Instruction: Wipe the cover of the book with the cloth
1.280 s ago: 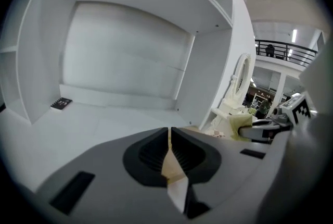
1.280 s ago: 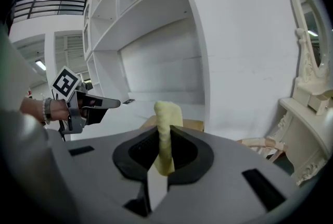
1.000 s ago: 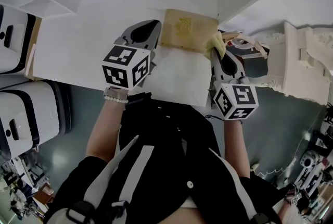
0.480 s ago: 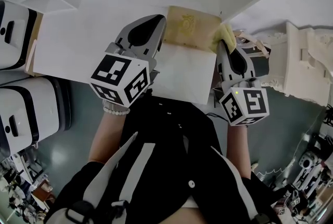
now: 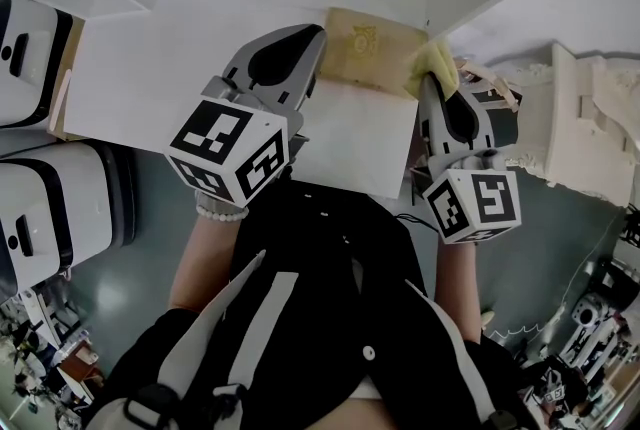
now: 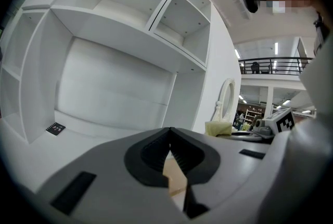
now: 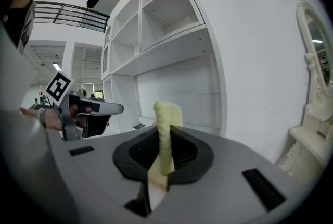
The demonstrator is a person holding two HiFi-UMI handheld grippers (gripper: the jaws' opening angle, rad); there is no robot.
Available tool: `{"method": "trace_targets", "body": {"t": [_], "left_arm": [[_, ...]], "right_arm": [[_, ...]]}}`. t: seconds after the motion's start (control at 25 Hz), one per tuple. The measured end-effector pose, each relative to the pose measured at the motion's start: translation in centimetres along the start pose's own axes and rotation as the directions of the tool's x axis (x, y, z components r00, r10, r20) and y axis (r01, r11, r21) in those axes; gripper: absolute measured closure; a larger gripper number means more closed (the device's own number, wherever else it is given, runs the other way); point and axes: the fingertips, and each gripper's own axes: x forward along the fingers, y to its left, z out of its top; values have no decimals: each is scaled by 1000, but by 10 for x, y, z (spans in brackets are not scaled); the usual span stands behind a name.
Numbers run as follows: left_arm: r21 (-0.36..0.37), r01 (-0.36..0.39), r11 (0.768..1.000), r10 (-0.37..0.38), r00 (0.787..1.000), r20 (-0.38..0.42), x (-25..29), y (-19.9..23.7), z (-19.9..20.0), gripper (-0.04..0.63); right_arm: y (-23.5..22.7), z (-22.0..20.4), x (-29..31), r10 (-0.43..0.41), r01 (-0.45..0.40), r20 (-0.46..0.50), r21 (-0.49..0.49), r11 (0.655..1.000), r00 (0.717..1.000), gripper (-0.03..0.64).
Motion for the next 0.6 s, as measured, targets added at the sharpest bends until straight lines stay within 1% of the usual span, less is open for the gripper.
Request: {"method": "trace_targets", "body": {"t": [0.32, 0.6], "left_arm": [[3, 6, 1000, -6, 1000, -4, 1, -5, 0, 594], [19, 1, 1000, 0, 1000, -29, -2, -5, -7, 594]], "right_arm": [[0, -3, -1, 8, -8, -15, 1, 1000, 1000, 581], [5, -7, 1, 24, -24, -27, -1, 1000, 999, 581]]}}
